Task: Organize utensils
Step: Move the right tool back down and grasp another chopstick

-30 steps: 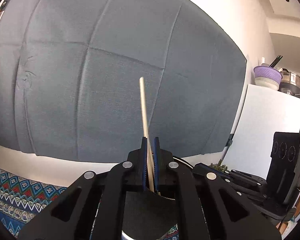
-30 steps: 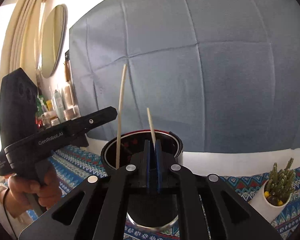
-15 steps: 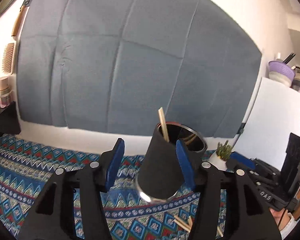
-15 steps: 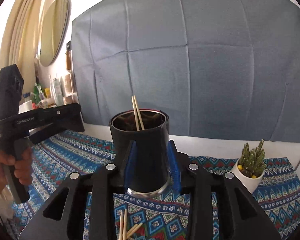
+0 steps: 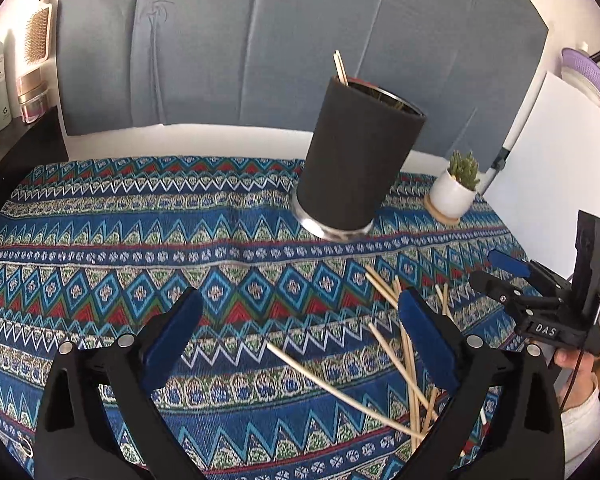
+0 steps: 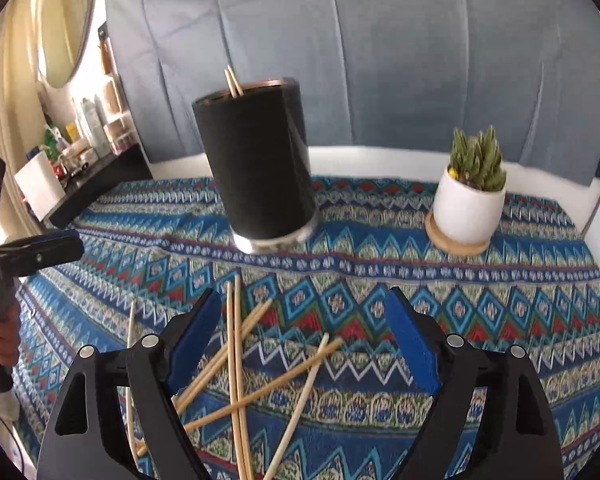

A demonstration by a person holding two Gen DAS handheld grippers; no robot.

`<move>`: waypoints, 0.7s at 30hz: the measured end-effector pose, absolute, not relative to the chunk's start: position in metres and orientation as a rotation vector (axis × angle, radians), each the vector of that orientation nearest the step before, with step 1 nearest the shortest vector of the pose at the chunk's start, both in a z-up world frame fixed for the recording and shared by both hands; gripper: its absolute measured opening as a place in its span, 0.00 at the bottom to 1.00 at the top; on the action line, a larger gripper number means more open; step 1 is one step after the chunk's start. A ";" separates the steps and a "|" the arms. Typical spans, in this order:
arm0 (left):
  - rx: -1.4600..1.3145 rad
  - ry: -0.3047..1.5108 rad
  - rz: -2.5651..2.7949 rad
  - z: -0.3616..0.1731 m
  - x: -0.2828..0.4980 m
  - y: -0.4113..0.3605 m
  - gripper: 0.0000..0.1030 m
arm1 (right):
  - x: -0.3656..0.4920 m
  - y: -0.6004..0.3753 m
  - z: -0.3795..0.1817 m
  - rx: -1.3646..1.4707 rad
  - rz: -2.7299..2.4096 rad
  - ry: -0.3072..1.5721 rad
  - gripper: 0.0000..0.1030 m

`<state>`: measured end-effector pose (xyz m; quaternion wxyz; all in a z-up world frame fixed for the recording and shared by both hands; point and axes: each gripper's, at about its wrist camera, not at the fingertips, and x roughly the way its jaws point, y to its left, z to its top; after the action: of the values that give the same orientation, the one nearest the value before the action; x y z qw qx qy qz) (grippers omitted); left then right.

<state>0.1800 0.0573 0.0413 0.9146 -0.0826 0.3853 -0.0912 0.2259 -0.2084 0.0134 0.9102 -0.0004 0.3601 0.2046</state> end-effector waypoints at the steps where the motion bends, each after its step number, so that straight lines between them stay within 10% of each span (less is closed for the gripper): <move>1: -0.165 0.813 -0.190 0.035 0.178 0.056 0.94 | 0.227 -0.211 0.007 0.008 0.424 0.784 0.77; 21: -0.050 1.006 -0.133 -0.029 0.173 0.028 0.94 | 0.216 -0.204 -0.040 -0.214 0.275 0.991 0.84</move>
<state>0.1734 0.0285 -0.0288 0.8737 -0.0238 0.4817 -0.0636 0.2161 -0.2044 -0.0405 0.8652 -0.1022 0.4729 0.1313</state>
